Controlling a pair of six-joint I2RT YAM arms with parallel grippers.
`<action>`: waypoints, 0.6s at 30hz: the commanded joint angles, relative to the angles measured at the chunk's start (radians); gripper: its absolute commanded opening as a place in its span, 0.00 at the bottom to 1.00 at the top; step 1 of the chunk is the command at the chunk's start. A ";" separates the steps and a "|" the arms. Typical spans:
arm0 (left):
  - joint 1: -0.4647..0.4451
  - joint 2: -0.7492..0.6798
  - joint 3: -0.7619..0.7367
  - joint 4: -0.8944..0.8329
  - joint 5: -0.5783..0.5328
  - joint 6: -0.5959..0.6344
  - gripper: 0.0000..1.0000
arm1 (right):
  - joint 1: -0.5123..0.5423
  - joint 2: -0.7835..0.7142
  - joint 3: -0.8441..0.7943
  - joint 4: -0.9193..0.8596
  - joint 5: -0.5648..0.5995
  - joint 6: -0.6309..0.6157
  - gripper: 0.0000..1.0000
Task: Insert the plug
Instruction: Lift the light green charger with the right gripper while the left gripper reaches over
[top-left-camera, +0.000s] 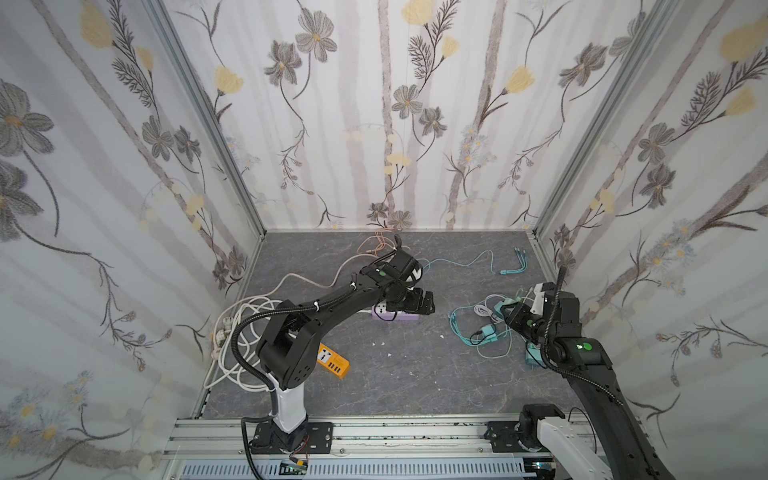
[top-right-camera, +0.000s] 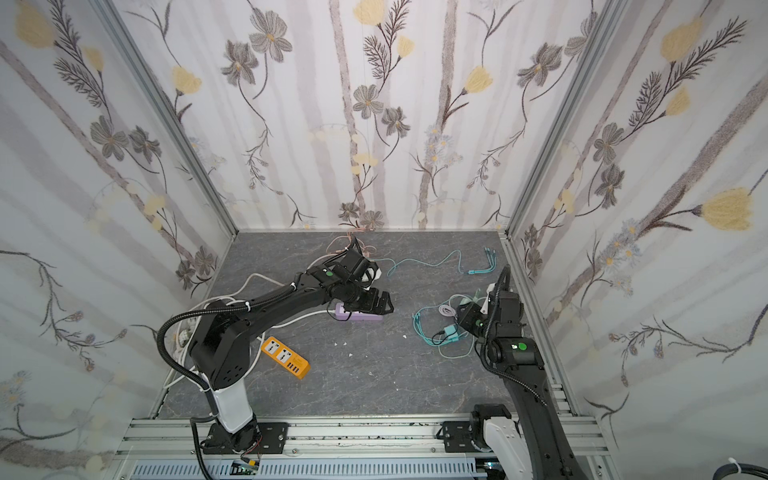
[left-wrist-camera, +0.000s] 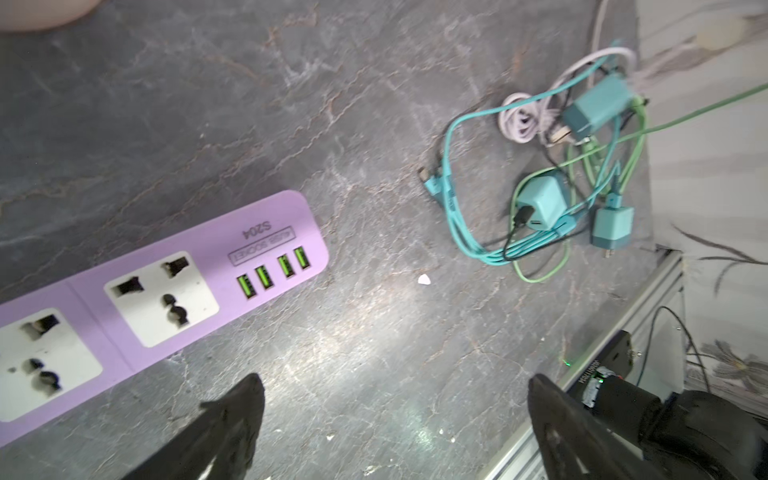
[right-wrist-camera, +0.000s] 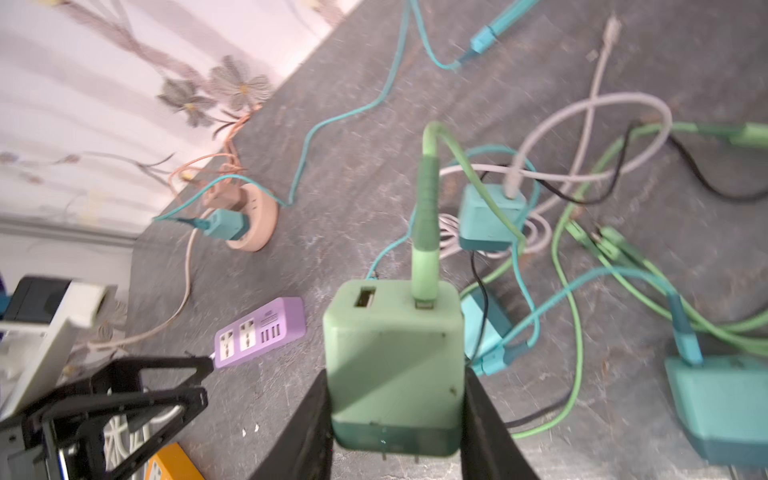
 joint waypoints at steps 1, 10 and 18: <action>0.002 -0.045 -0.005 0.088 0.088 0.033 1.00 | 0.059 0.000 0.039 0.096 -0.052 -0.229 0.02; 0.001 -0.148 -0.052 0.202 0.292 0.040 1.00 | 0.305 -0.004 0.024 0.190 -0.108 -0.701 0.03; -0.003 -0.172 -0.072 0.284 0.437 0.007 0.95 | 0.425 0.019 0.021 0.195 -0.038 -0.907 0.05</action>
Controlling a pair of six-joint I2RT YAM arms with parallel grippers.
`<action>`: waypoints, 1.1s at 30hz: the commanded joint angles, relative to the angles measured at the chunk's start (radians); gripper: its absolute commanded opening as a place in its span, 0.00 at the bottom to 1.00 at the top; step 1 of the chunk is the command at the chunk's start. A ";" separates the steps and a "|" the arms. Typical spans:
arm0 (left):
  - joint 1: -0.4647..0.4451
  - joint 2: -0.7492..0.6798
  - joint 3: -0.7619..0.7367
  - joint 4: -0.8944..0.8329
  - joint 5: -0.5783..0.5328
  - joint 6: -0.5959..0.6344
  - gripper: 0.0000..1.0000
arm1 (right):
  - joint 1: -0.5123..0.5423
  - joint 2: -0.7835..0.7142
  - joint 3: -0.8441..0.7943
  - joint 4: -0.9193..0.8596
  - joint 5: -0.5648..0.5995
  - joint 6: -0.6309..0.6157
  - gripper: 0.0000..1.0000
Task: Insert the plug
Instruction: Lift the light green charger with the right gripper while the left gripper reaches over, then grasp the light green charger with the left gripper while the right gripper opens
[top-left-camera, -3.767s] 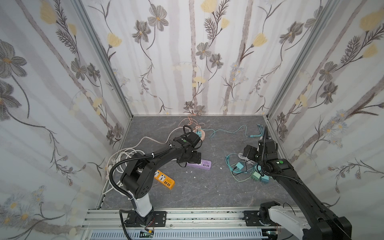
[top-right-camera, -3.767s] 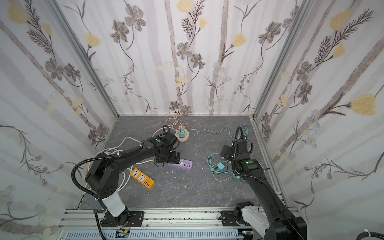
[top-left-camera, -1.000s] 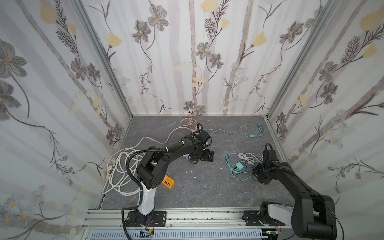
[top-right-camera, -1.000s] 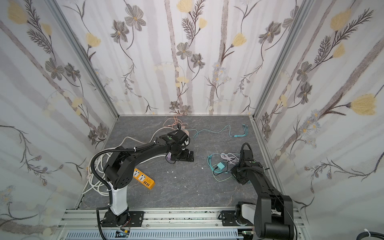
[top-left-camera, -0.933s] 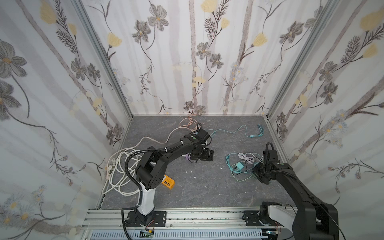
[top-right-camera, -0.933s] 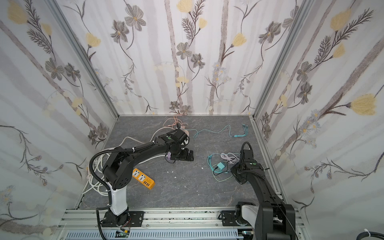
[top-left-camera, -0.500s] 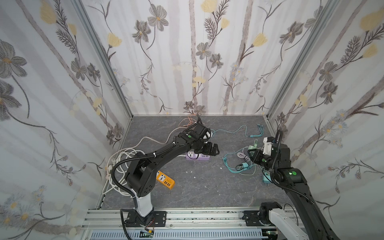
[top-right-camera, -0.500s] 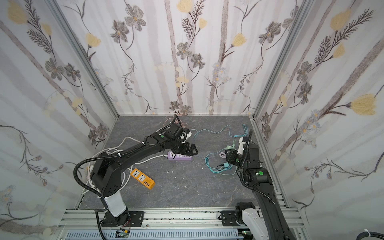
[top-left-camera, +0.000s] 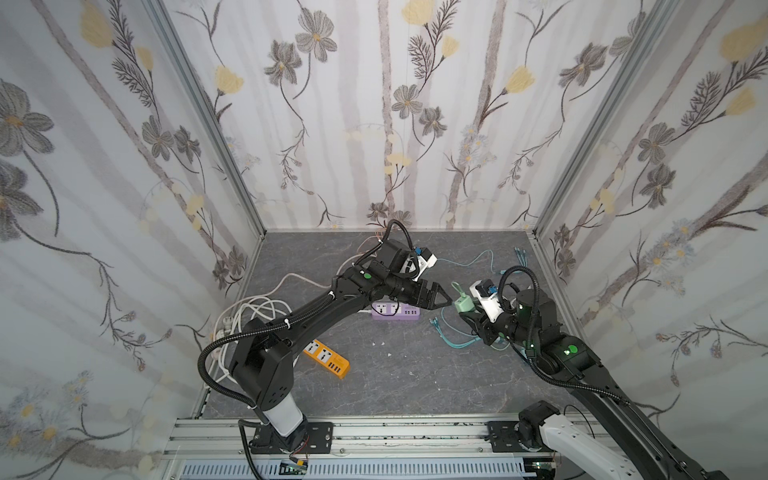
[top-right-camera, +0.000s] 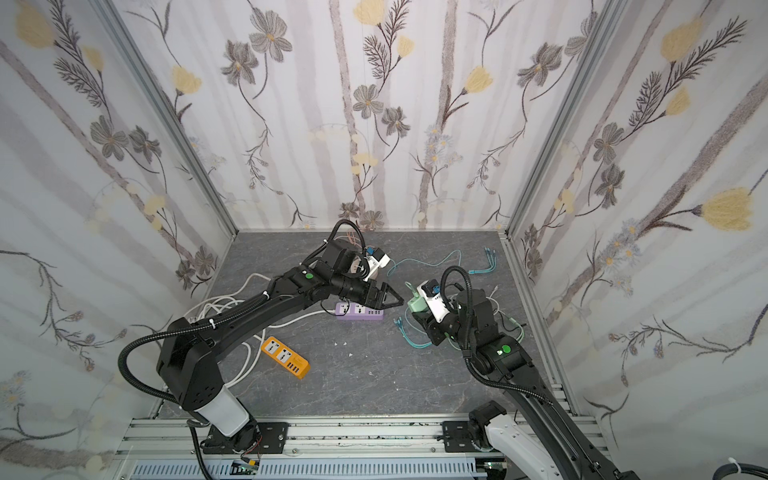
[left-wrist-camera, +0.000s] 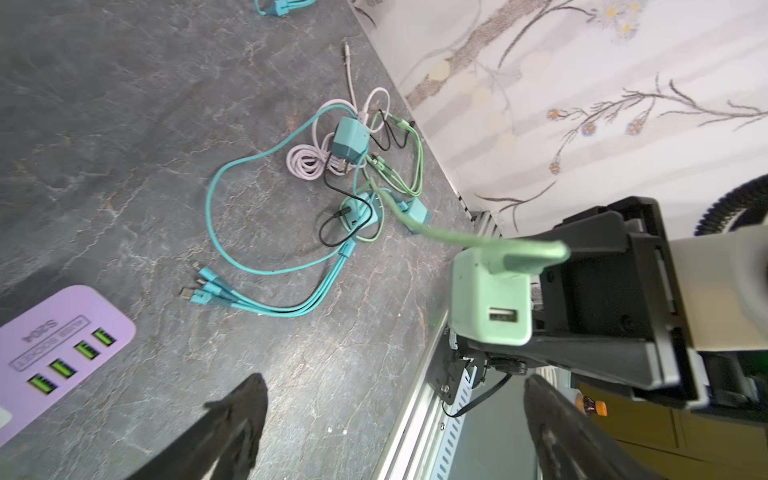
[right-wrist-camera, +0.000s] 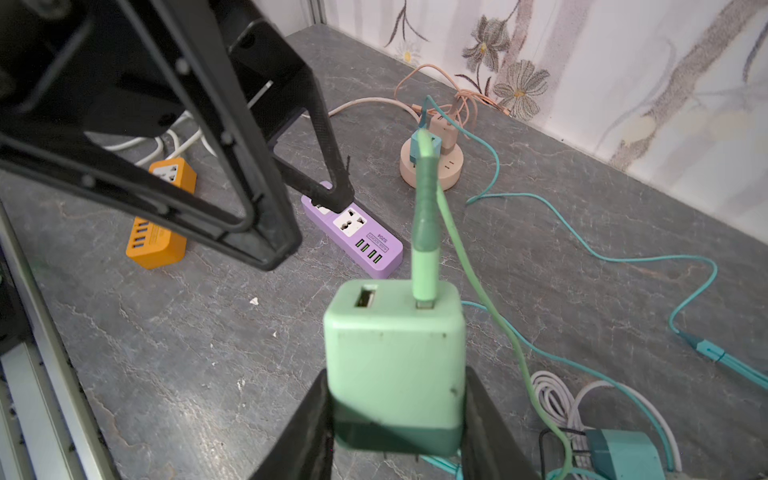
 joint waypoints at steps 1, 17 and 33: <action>-0.004 -0.011 -0.013 0.075 0.109 -0.012 0.94 | 0.035 0.017 0.001 0.068 0.048 -0.150 0.05; -0.034 -0.002 -0.009 0.083 0.073 0.013 0.62 | 0.145 0.062 0.029 0.098 0.065 -0.300 0.08; -0.042 0.009 -0.018 0.120 0.071 0.018 0.00 | 0.145 0.058 0.004 0.161 -0.006 -0.155 0.33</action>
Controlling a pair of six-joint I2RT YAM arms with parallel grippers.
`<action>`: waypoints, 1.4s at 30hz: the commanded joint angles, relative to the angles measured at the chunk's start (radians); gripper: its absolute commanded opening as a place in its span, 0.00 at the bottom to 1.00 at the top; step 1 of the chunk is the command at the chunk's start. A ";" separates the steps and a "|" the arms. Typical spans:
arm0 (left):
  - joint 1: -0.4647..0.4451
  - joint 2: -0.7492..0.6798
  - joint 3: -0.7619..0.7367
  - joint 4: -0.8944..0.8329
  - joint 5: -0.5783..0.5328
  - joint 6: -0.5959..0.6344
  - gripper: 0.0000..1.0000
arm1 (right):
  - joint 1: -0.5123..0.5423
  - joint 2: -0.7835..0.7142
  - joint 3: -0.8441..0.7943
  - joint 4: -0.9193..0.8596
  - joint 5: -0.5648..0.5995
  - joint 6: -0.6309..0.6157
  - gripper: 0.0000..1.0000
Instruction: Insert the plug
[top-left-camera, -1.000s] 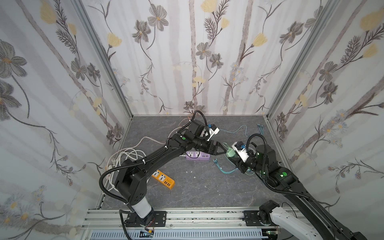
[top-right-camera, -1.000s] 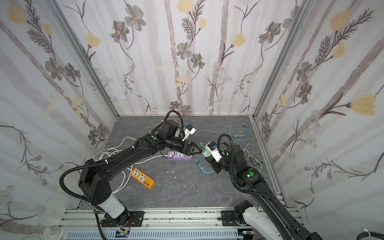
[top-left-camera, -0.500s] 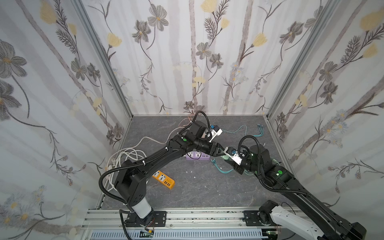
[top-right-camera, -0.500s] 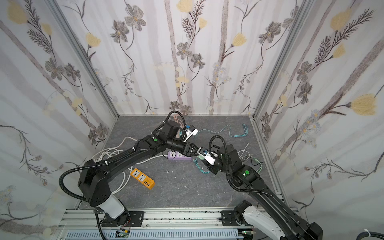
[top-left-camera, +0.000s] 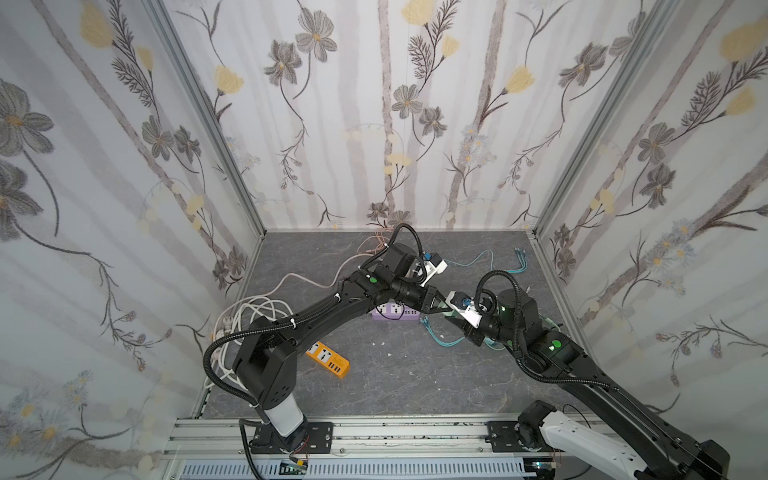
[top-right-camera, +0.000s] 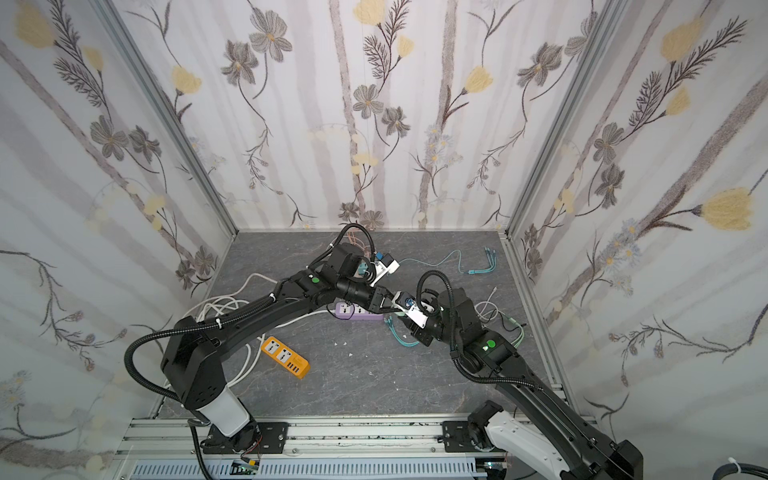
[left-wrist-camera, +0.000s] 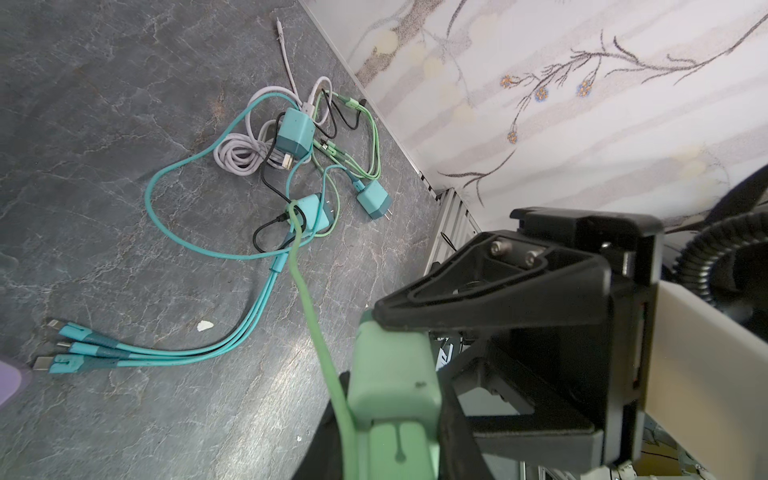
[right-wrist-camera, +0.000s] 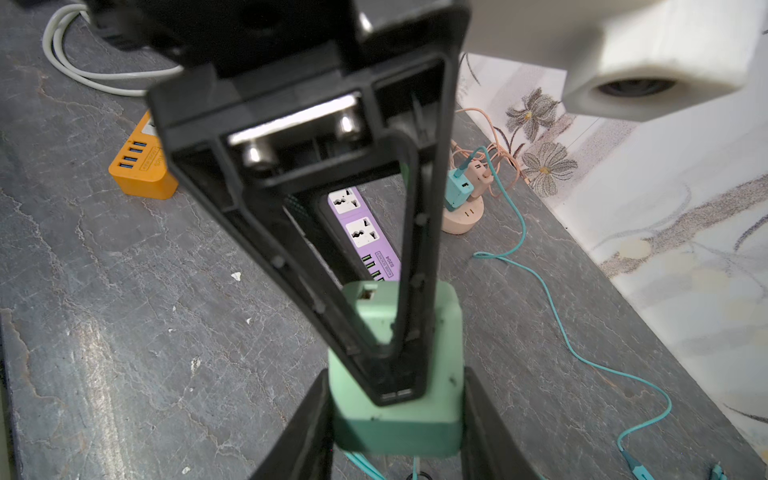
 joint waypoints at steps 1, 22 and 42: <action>0.000 -0.007 -0.002 0.059 -0.021 0.001 0.00 | -0.009 -0.018 -0.010 0.086 -0.046 0.142 0.50; 0.000 0.015 0.020 0.027 -0.020 0.021 0.00 | -0.431 0.061 -0.249 0.221 -0.025 1.946 0.90; 0.000 -0.002 0.003 0.047 0.069 0.019 0.00 | -0.366 0.277 -0.253 0.489 -0.058 2.134 0.90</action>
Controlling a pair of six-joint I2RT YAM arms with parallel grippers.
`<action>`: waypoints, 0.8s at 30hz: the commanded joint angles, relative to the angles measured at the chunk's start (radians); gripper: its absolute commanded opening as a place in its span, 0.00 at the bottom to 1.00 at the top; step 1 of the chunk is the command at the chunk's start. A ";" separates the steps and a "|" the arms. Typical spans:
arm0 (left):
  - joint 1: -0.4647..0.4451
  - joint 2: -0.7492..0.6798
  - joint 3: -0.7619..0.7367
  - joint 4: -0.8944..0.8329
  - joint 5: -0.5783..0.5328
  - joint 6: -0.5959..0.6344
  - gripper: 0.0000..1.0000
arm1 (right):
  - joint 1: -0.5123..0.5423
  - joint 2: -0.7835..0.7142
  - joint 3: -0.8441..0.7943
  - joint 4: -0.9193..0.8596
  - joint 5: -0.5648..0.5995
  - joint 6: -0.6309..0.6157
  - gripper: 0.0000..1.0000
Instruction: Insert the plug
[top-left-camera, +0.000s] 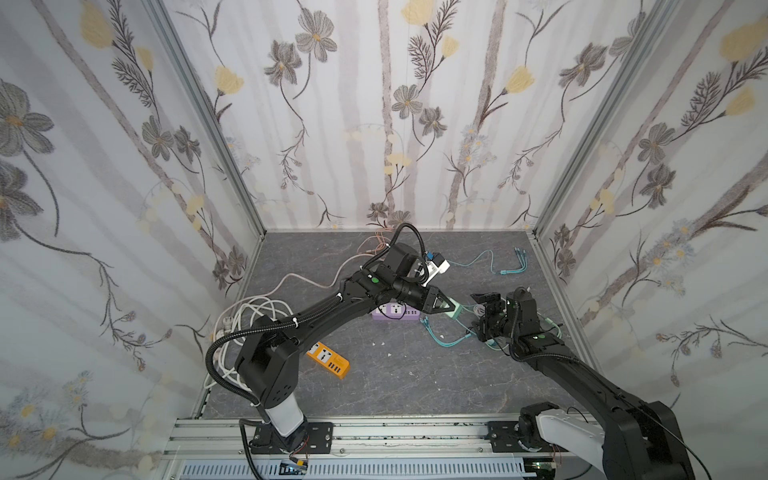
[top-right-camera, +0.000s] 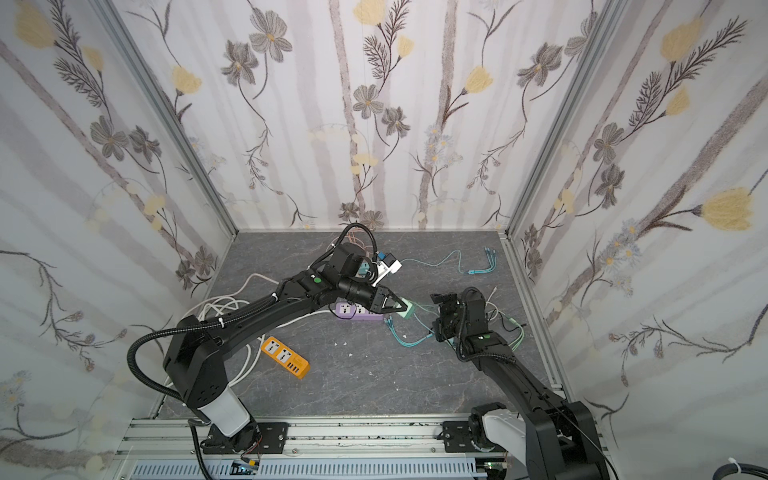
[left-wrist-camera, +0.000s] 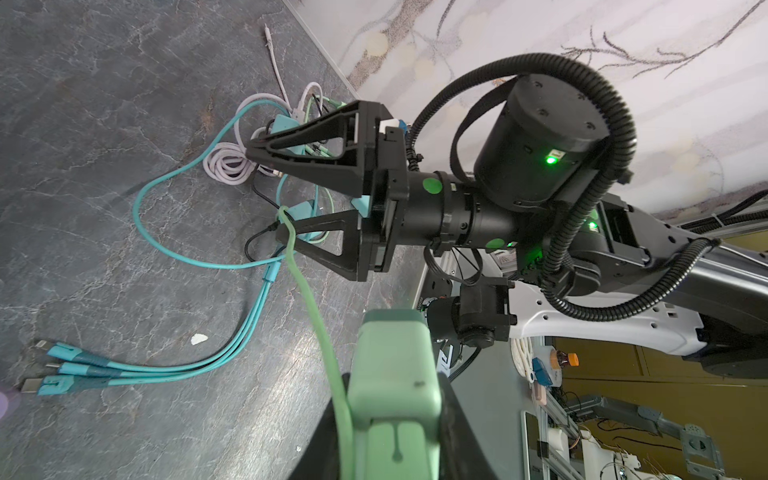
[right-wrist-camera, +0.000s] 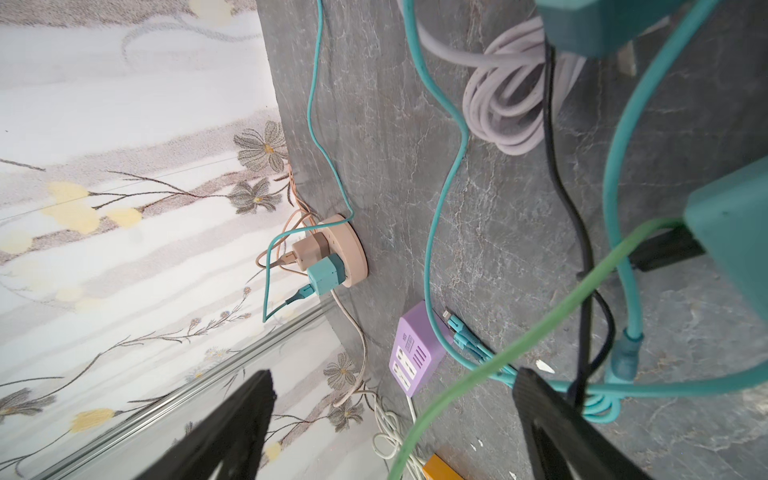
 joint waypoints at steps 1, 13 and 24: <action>0.001 -0.018 -0.014 0.033 0.051 0.003 0.00 | 0.009 0.051 0.012 0.120 -0.005 0.047 0.89; -0.005 -0.077 -0.053 0.038 0.099 0.032 0.00 | 0.047 0.021 -0.040 0.223 0.303 -0.001 0.21; -0.046 -0.034 0.121 0.043 0.103 0.058 0.00 | 0.010 -0.463 0.231 -0.135 0.711 -0.817 0.00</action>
